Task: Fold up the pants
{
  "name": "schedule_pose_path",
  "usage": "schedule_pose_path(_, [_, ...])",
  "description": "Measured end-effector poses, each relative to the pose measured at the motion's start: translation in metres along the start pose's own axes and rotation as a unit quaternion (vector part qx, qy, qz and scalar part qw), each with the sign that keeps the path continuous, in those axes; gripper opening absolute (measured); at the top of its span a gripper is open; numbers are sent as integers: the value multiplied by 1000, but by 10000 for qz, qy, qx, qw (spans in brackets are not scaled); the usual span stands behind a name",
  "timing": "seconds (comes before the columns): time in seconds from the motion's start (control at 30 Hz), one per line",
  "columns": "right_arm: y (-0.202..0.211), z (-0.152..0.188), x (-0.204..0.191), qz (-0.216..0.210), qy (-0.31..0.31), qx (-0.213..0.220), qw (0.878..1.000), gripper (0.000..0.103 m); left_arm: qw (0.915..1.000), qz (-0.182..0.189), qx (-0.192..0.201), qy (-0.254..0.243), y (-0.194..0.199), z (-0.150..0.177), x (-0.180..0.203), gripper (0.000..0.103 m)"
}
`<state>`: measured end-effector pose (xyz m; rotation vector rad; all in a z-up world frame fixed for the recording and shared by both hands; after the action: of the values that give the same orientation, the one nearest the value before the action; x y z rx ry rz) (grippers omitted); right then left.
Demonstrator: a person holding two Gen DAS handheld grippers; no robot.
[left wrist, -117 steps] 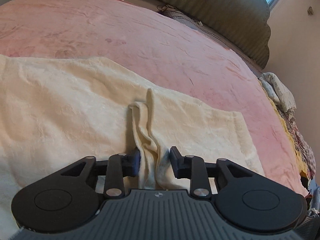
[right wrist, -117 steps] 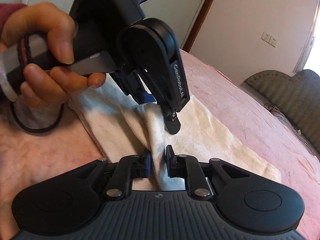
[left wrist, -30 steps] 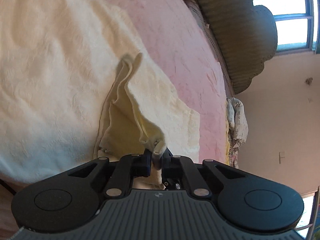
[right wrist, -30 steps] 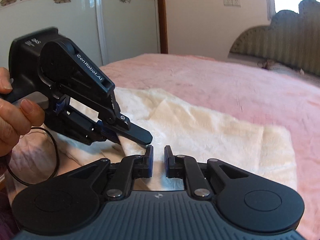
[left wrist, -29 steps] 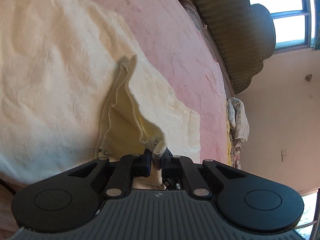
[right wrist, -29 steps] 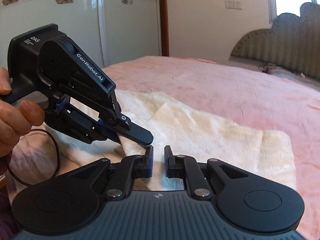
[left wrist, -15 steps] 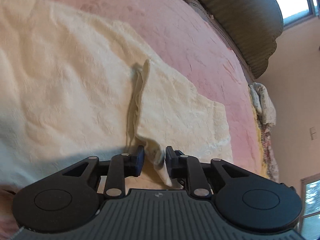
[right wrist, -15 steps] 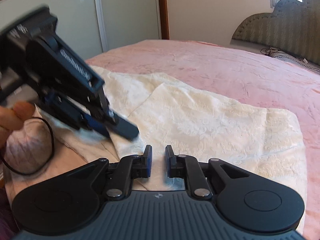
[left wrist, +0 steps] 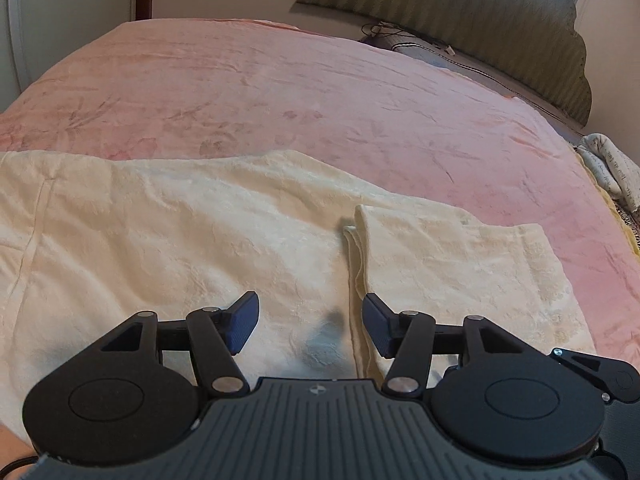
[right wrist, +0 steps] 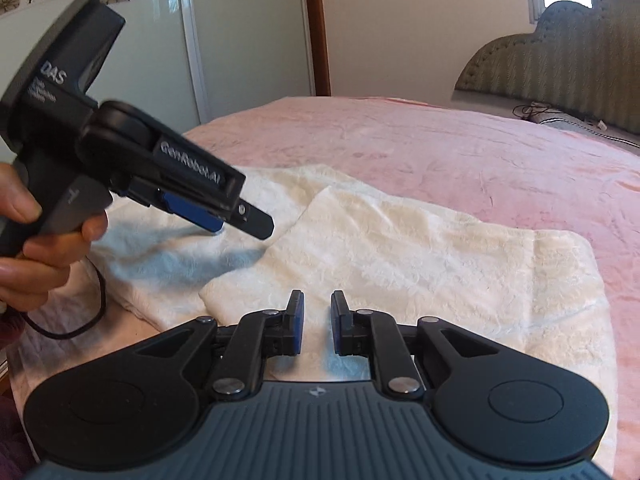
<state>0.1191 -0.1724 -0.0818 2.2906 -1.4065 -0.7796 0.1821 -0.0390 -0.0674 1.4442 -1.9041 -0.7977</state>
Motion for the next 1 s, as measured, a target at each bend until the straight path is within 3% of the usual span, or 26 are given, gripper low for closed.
schedule_pose_path(0.1, [-9, 4, 2, -5, 12, -180, 9998, 14, 9999, -72, -10, -72, -5, -1, 1, 60])
schedule_pose_path(0.63, [-9, 1, 4, 12, -73, -104, 9999, 14, 9985, -370, 4, -414, -14, 4, 3, 63])
schedule_pose_path(1.0, [-11, -3, -4, 82, -36, -79, 9999, 14, 9976, -523, 134, -426, -3, 4, -11, 72])
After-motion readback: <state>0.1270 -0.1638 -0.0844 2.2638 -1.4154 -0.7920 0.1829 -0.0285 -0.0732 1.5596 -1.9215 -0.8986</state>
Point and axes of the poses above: each gripper's, at about its wrist camera, not at the fingertips, and y roughly against the way its jaws point, x to its right, z to its underside, the point moved 7 cm from there along -y, roughly the way its jaws point, and after that the axes turned 8 degrees about -y, right-handed, at the moved point
